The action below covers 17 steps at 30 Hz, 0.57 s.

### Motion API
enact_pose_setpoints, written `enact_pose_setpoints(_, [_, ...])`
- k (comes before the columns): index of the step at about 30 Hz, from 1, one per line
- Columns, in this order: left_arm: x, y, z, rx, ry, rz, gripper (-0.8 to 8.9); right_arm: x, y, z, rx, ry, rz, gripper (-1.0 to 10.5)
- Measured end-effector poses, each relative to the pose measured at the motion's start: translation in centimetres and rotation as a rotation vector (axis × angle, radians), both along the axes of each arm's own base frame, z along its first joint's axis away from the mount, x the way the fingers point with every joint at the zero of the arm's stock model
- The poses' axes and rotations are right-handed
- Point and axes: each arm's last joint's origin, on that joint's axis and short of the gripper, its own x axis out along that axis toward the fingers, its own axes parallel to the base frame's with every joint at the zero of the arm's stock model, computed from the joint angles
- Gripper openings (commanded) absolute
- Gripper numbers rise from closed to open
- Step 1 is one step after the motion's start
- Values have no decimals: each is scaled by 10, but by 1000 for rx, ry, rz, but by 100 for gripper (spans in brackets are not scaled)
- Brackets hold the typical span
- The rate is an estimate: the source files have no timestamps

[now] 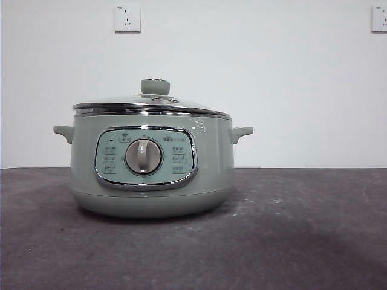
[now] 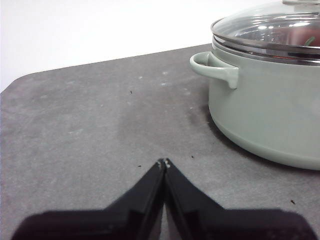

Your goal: Pick up the pumpkin,open the lid,put the pumpkin in the pot,close the lid

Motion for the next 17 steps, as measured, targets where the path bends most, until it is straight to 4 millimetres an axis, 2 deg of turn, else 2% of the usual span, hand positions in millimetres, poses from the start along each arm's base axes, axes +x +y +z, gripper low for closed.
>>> enact_pose_setpoints(8, [0,0,0,0,0,0,-3,4,0,-45,11,71,-1,0])
enact_pose_setpoints(17, [0,0,0,0,0,0,-3,5,0,-65,37,169,-2,0])
